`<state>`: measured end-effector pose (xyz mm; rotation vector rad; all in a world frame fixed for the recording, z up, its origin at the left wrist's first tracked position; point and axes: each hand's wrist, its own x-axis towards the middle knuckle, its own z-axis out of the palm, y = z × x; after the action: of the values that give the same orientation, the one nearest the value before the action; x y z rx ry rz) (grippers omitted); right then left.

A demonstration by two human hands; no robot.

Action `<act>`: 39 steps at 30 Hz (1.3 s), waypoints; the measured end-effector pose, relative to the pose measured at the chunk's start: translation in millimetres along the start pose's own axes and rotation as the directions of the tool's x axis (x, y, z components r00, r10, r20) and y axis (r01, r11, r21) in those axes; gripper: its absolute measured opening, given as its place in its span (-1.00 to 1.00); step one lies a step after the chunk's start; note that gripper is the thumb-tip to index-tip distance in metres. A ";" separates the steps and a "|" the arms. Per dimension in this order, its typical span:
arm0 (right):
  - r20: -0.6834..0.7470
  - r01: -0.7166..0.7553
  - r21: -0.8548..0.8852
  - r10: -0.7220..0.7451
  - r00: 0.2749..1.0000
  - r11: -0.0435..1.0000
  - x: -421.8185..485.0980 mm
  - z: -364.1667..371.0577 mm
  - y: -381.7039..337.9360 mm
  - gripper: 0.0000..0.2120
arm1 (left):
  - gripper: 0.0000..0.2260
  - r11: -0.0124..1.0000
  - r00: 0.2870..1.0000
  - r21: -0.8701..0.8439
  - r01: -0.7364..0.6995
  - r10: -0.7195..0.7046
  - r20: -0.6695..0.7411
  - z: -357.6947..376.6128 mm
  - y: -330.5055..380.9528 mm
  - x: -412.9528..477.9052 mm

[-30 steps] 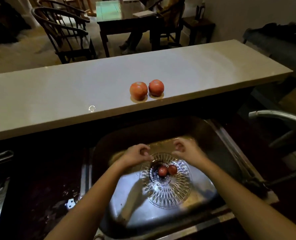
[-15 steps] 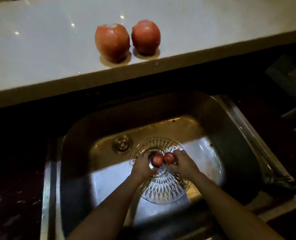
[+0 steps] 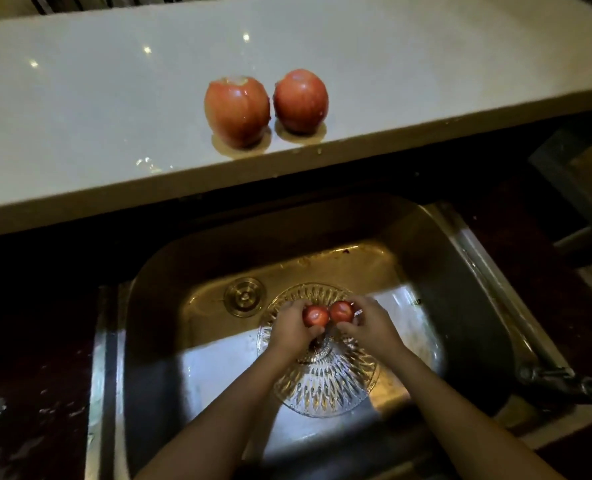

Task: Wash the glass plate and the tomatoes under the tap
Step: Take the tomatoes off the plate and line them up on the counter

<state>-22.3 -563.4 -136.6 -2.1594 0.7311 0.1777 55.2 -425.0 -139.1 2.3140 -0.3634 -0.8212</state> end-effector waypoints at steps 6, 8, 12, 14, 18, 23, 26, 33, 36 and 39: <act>-0.050 0.118 0.025 -0.116 0.992 0.993 -36.1 -73.1 -66.4 -0.54 | -0.54 0.991 0.981 -0.007 -0.135 0.133 -0.143 -64.6 58.6 -45.7; -0.093 0.163 0.022 -0.161 0.983 0.986 -52.7 -103.3 -95.2 -0.54 | -0.54 0.985 0.970 -0.025 -0.174 0.166 -0.177 -89.0 84.2 -64.1; -0.204 0.272 -0.020 -0.270 0.941 0.962 -82.6 -165.7 -150.6 -0.57 | -0.58 0.952 0.920 0.000 -0.307 0.297 -0.254 -139.2 141.5 -101.3; -0.263 0.325 -0.036 -0.323 0.909 0.945 -95.1 -194.3 -176.0 -0.59 | -0.63 0.922 0.873 0.064 -0.383 0.384 -0.302 -163.2 169.9 -119.2; -0.331 0.396 -0.082 -0.400 0.855 0.915 -107.3 -235.8 -214.6 -0.67 | -0.64 0.861 0.781 0.237 -0.451 0.509 -0.362 -201.4 219.6 -135.1; -0.366 0.350 -0.086 -0.356 0.860 0.933 -86.6 -261.5 -247.5 -0.57 | -0.59 0.829 0.771 0.376 -0.414 0.538 -0.339 -234.8 263.7 -110.0; -0.338 0.316 -0.034 -0.308 0.889 0.948 -68.4 -261.3 -257.9 -0.54 | -0.59 0.815 0.793 0.457 -0.358 0.523 -0.311 -247.5 272.1 -88.6; -0.286 0.266 -0.090 -0.281 0.916 0.960 -35.6 -241.1 -258.1 -0.56 | -0.65 0.810 0.874 0.525 -0.262 0.430 -0.227 -251.9 265.0 -49.4; -0.273 0.259 -0.111 -0.280 0.920 0.959 -28.5 -235.7 -251.7 -0.57 | -0.66 0.829 0.880 0.501 -0.248 0.409 -0.241 -246.3 257.2 -39.9; -0.272 0.265 -0.127 -0.290 0.917 0.956 -23.7 -234.2 -248.2 -0.57 | -0.69 0.853 0.881 0.465 -0.238 0.391 -0.267 -240.0 253.1 -34.5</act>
<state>68.9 -608.6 190.0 -2.3748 0.5738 -0.2662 172.3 -483.7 186.0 2.6265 -0.8043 -0.1529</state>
